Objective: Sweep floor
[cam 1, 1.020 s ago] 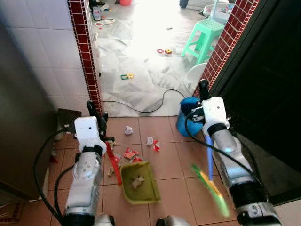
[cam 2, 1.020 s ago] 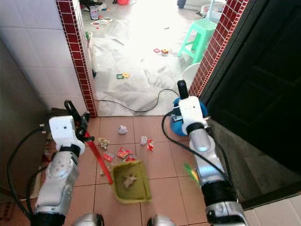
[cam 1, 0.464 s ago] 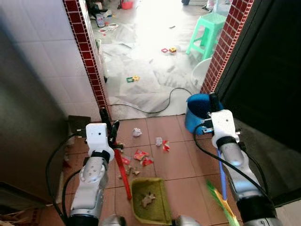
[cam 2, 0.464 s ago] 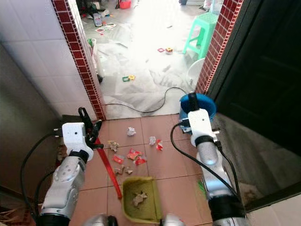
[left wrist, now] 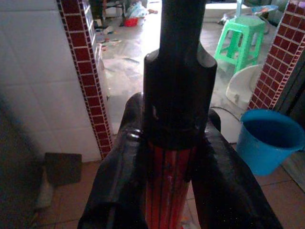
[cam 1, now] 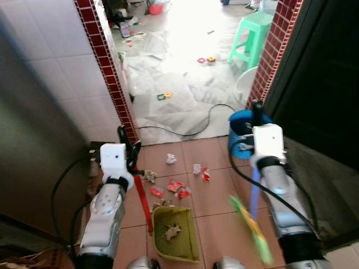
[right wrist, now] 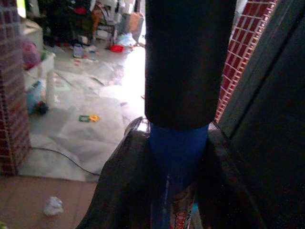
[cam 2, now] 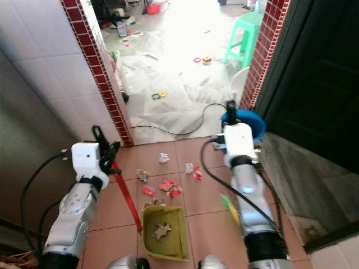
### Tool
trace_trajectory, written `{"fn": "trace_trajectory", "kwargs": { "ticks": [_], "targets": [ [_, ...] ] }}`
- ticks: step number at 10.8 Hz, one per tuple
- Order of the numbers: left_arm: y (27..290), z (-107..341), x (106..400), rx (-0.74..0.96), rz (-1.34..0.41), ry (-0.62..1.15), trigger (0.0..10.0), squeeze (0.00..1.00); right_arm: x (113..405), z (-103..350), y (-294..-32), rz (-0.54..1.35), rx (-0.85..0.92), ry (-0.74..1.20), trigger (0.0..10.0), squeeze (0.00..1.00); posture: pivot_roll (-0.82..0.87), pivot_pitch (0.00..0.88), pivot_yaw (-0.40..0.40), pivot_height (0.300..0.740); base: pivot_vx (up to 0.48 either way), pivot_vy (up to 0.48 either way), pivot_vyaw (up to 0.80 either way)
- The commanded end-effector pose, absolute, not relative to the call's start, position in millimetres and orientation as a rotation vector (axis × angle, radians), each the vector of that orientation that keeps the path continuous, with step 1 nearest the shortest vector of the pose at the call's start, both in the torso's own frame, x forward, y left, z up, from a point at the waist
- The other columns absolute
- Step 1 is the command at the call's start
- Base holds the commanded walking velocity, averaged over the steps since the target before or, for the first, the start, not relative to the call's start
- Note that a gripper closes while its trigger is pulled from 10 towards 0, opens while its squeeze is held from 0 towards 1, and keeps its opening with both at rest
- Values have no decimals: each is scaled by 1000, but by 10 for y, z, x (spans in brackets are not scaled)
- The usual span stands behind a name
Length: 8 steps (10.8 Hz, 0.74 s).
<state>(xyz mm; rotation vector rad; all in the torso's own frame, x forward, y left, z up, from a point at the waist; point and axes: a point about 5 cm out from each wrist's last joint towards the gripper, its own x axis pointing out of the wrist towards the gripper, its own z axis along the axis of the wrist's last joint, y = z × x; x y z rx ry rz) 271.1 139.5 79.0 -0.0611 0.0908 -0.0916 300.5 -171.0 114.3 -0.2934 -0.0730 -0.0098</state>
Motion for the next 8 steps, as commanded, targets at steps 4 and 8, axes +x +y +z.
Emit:
{"fn": "trace_trajectory", "kwargs": {
  "ticks": [4, 8],
  "targets": [
    [1322, 1052, 2829, -87, -136, -12, 10000, 0, 3108, 1283, -1615, 1, -313, -142, 10000, 0, -157, 0, 111, 740, 0, -277, 502],
    [1316, 1006, 2807, -104, -131, 6, 10000, 0, 3122, 1254, -1658, -10, -318, -130, 10000, 0, -144, 0, 91, 740, 0, -381, 0]
  ]
}}
